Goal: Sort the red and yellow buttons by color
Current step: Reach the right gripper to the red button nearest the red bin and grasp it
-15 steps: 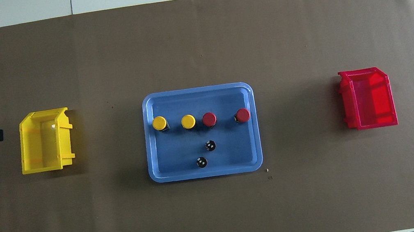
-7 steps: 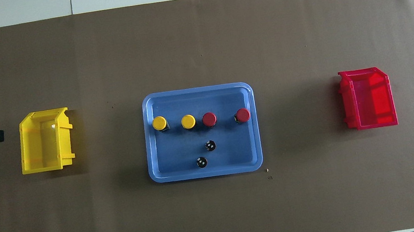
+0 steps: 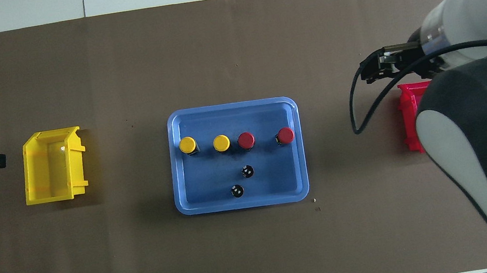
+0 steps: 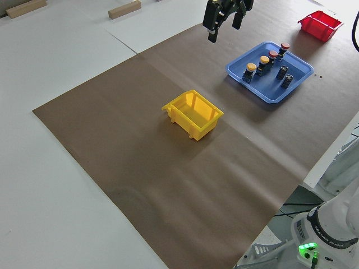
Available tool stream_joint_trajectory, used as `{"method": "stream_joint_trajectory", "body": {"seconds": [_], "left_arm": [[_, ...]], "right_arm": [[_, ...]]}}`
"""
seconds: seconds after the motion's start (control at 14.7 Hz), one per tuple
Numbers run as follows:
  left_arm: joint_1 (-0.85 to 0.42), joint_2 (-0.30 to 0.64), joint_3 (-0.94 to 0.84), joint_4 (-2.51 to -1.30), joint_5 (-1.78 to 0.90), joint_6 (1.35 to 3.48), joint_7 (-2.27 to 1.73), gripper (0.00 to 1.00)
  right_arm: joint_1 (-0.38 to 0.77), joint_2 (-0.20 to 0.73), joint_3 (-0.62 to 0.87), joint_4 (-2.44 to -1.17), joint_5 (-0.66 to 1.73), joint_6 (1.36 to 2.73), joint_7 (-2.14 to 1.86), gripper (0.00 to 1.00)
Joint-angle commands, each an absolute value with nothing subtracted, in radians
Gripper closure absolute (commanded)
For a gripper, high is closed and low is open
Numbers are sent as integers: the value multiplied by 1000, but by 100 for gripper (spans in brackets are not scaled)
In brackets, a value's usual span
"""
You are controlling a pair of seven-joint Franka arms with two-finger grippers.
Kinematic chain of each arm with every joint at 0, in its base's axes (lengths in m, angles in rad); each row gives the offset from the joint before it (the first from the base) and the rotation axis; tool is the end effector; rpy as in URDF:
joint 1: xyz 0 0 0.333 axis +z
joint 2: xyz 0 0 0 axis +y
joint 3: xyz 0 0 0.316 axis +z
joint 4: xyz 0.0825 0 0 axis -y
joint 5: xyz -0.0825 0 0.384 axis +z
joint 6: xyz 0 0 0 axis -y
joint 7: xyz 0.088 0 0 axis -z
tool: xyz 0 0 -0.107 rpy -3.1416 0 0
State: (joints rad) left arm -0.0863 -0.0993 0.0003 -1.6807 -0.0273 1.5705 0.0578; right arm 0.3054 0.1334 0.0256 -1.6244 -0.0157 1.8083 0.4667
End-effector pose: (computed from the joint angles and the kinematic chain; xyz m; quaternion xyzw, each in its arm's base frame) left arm 0.5203 -0.0478 0.6261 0.9973 -0.0718 -0.0056 0.0136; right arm 0.5773 0.1961 0.5425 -0.9975 0.0663 -0.0256 0.0043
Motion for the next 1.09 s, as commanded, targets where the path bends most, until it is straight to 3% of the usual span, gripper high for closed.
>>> {"method": "stream_joint_trajectory", "body": {"seconds": [0.0, 0.41, 0.75, 1.02], "left_arm": [[-81, -121, -8, -1700, -11, 1574, 63, 0], [-84, -121, -8, -1701, -11, 1566, 61, 0], [-80, -127, -8, -1707, -12, 1543, 63, 0], [-78, -138, -6, -1729, -11, 1540, 63, 0]], "right_arm": [[376, 216, 20, -1635, -11, 1928, 590, 0], [431, 117, 20, -1980, -11, 2233, 621, 0], [474, 179, 20, -2002, -23, 2289, 621, 1], [488, 199, 20, -2002, -32, 2296, 609, 9]]}}
